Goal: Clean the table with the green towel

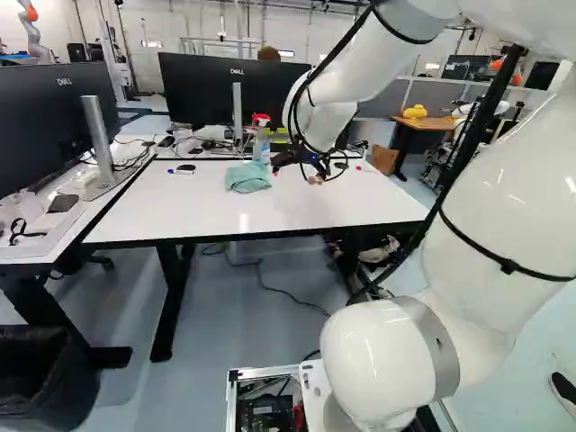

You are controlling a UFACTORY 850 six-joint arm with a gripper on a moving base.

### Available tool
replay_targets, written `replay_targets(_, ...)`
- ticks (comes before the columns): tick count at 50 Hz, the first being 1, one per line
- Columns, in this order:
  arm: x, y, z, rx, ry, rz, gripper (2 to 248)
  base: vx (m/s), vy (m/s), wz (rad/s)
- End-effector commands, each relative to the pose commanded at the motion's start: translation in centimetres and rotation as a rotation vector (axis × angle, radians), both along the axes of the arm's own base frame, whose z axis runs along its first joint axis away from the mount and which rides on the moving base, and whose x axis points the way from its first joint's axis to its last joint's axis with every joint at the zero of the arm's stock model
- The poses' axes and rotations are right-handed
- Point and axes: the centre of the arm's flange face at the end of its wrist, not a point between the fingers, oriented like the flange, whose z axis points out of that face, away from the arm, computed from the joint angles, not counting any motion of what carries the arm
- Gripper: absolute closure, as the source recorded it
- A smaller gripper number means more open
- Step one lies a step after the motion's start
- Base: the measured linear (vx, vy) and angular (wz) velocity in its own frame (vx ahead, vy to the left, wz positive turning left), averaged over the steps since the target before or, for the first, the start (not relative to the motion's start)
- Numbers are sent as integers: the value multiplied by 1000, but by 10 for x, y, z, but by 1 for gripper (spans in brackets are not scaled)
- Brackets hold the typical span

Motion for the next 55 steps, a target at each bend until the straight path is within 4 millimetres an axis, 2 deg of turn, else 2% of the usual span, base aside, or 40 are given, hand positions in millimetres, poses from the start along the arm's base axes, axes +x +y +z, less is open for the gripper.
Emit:
replay_targets(28,-31,-13,-32,-52,-130,-11,3,0,0,0)
replay_targets(55,-78,-25,-70,-109,-300,-8,3,0,0,0)
